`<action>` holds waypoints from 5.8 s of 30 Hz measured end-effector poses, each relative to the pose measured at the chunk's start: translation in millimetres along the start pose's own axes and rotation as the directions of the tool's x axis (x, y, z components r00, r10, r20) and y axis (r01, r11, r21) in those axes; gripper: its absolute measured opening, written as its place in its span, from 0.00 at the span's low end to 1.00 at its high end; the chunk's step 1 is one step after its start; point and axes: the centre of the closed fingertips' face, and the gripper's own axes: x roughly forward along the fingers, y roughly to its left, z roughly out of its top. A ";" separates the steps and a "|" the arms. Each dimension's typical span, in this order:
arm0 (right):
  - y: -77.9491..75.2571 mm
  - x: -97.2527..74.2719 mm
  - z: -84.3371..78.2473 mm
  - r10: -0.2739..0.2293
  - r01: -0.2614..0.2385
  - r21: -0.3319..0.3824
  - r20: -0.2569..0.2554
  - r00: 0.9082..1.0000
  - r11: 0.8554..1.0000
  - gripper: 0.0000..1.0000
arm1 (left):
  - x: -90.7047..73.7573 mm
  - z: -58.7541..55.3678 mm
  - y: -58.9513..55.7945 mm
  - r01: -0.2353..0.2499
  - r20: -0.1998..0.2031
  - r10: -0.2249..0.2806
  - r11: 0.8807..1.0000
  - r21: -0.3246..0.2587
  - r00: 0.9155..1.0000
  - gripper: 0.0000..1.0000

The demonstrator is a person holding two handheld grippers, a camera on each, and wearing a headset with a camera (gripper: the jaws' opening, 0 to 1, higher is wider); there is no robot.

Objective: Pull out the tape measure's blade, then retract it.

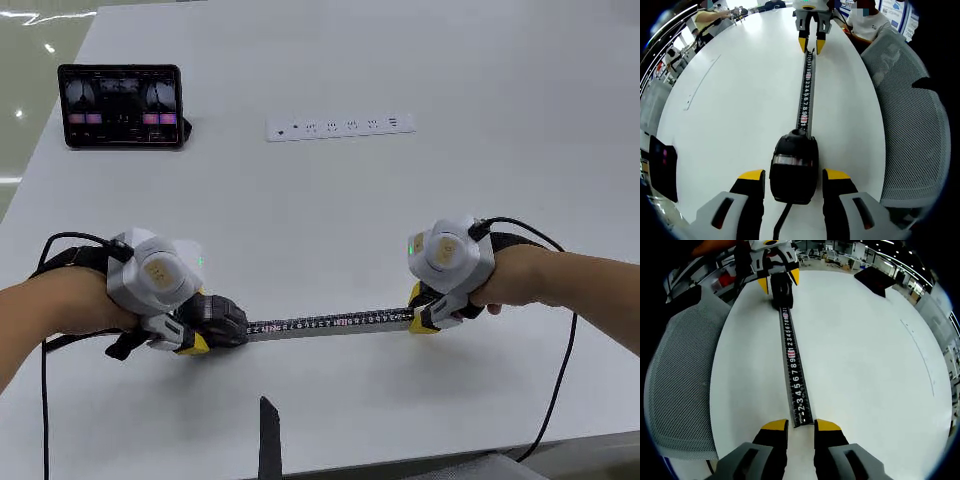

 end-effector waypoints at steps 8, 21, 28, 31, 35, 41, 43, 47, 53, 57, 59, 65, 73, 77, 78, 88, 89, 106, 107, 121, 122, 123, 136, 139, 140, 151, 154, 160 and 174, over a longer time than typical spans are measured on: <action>-3.1 -7.4 2.3 -0.021 0.021 -0.001 0.010 1.000 1.000 0.19 | -6.1 5.0 -0.9 -0.003 0.036 0.003 1.000 -0.018 0.999 0.50; -5.3 -15.3 8.2 -0.039 0.040 -0.014 0.024 0.999 0.999 0.26 | -12.2 14.6 -1.4 0.027 0.087 -0.024 0.999 -0.035 0.996 0.62; -2.8 -13.9 8.1 -0.034 0.034 -0.006 0.024 0.999 0.999 0.32 | -13.7 10.7 -7.6 0.043 0.068 -0.042 0.999 -0.023 0.997 0.69; -2.1 -15.2 8.2 -0.035 0.035 0.000 0.028 0.999 0.999 0.33 | -14.7 13.1 -8.8 0.053 0.086 -0.050 0.998 -0.037 0.995 0.70; -1.0 -15.8 6.2 -0.031 0.031 0.010 0.023 0.999 0.999 0.35 | -16.2 14.5 -7.5 0.057 0.099 -0.051 0.997 -0.059 0.994 0.71; -1.7 -16.1 6.0 -0.037 0.036 0.037 0.033 0.999 0.999 0.39 | -18.3 15.6 -5.1 0.059 0.120 -0.047 0.994 -0.091 0.992 0.75; -2.5 -16.6 6.4 -0.040 0.038 0.047 0.036 0.999 0.998 0.40 | -18.6 14.7 -5.0 0.058 0.119 -0.046 0.994 -0.095 0.992 0.76; -3.0 -18.6 9.4 -0.051 0.048 0.063 0.052 0.997 0.997 0.42 | -19.8 15.1 -4.9 0.055 0.126 -0.040 0.992 -0.112 0.991 0.79; 0.7 -19.7 10.3 -0.062 0.056 0.085 0.069 0.996 0.995 0.44 | -19.2 15.2 -7.0 0.055 0.133 -0.037 0.989 -0.136 0.990 0.81; 1.4 -19.5 6.0 -0.066 0.058 0.106 0.073 0.995 0.993 0.47 | -19.3 14.2 -8.4 0.054 0.136 -0.031 0.984 -0.170 0.990 0.85; 1.5 -19.8 4.1 -0.072 0.062 0.124 0.080 0.994 0.990 0.49 | -20.2 15.7 -8.3 0.049 0.155 -0.017 0.978 -0.204 0.988 0.88; 3.5 -25.0 6.0 -0.112 0.080 0.214 0.143 0.983 0.974 0.57 | -22.3 19.5 -8.6 0.039 0.249 0.054 0.934 -0.354 0.967 0.92; 2.0 -38.8 1.6 -0.219 0.117 0.365 0.251 0.943 0.923 0.63 | -20.5 -1.0 -15.2 -0.034 0.259 0.173 0.885 -0.465 0.950 0.99; 10.3 -42.8 -4.6 -0.247 0.123 0.402 0.272 0.930 0.907 0.64 | -24.1 -7.3 -14.6 -0.065 0.273 0.247 0.841 -0.538 0.930 0.99; 13.2 -43.1 -5.9 -0.250 0.123 0.409 0.272 0.929 0.904 0.63 | -25.3 -8.3 -14.3 -0.070 0.277 0.261 0.832 -0.550 0.925 0.99; 27.3 -50.5 -22.9 -0.373 0.200 0.489 0.286 0.883 0.849 0.72 | -39.7 -16.7 -13.2 -0.147 0.299 0.410 0.765 -0.627 0.862 0.99; 28.5 -52.9 -25.7 -0.392 0.211 0.504 0.286 0.874 0.837 0.74 | -41.9 -18.3 -12.5 -0.158 0.300 0.429 0.757 -0.634 0.852 0.99; 55.6 -73.9 -69.9 -0.534 0.264 0.620 0.298 0.792 0.738 0.95 | -57.8 -43.0 -40.8 -0.177 0.313 0.522 0.690 -0.702 0.794 0.99; 56.7 -74.2 -70.2 -0.537 0.262 0.625 0.301 0.788 0.735 0.98 | -58.7 -43.3 -41.0 -0.177 0.314 0.525 0.688 -0.704 0.791 0.99; 65.5 -83.1 -80.5 -0.559 0.255 0.649 0.316 0.766 0.717 0.99 | -64.2 -49.7 -38.9 -0.212 0.299 0.563 0.669 -0.712 0.770 0.99; 66.8 -83.4 -79.0 -0.555 0.243 0.651 0.328 0.765 0.719 0.99 | -64.1 -50.4 -38.9 -0.212 0.297 0.564 0.667 -0.714 0.771 0.99; 67.2 -83.0 -80.4 -0.557 0.248 0.653 0.319 0.767 0.716 0.99 | -63.7 -50.8 -39.2 -0.208 0.299 0.562 0.666 -0.717 0.771 0.99; 67.2 -88.3 -89.1 -0.583 0.214 0.722 0.309 0.751 0.658 0.99 | -65.0 -52.0 -40.7 -0.215 0.292 0.548 0.681 -0.700 0.784 0.99; 70.8 -85.6 -90.6 -0.572 0.236 0.700 0.292 0.766 0.674 0.99 | -65.8 -52.7 -41.4 -0.210 0.291 0.552 0.672 -0.710 0.781 0.99; 71.7 -85.5 -90.7 -0.568 0.231 0.700 0.293 0.769 0.675 0.99 | -66.1 -52.8 -41.7 -0.213 0.290 0.554 0.672 -0.709 0.780 0.99; 67.1 -90.5 -84.1 -0.555 0.202 0.705 0.315 0.770 0.680 0.99 | -62.2 -49.5 -41.3 -0.211 0.265 0.549 0.656 -0.725 0.793 0.99; 60.6 -92.4 -84.7 -0.550 0.250 0.660 0.295 0.781 0.708 0.99 | -61.7 -44.5 -37.2 -0.207 0.263 0.556 0.643 -0.738 0.788 0.99; 42.2 -110.6 -74.7 -0.553 0.286 0.618 0.295 0.779 0.732 0.99 | -61.9 -23.5 -27.1 -0.206 0.272 0.565 0.640 -0.740 0.779 0.99; 3.1 -123.5 -38.9 -0.459 0.251 0.516 0.327 0.826 0.819 0.99 | -51.8 1.6 -0.9 -0.171 0.237 0.610 0.533 -0.829 0.756 0.99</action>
